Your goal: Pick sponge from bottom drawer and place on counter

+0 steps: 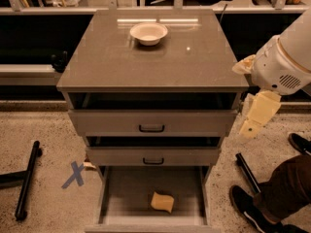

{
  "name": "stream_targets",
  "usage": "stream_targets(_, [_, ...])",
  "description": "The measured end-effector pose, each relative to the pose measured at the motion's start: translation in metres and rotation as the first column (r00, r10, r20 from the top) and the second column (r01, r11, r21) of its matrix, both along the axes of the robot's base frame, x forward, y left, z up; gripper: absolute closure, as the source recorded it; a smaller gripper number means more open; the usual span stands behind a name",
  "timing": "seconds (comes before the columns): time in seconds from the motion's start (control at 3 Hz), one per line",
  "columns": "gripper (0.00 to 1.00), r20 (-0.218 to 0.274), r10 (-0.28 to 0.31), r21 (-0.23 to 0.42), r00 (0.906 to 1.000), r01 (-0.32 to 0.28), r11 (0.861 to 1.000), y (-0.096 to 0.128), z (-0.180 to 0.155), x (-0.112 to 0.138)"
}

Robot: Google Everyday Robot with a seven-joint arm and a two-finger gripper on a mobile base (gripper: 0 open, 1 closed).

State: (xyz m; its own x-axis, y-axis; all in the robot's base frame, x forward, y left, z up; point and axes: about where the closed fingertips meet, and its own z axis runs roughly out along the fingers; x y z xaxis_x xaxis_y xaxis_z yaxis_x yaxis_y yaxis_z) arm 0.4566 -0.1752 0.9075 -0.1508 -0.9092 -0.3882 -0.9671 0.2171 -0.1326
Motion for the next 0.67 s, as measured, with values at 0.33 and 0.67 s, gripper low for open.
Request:
stream_targets(0.33, [0.00, 0.004, 0.007, 0.004, 1.0000, -0.007, 1.000, 0.000, -0.011, 0.000])
stream_targets(0.67, [0.00, 0.008, 0.022, 0.048, 0.9997, -0.023, 0.999, -0.005, -0.056, -0.004])
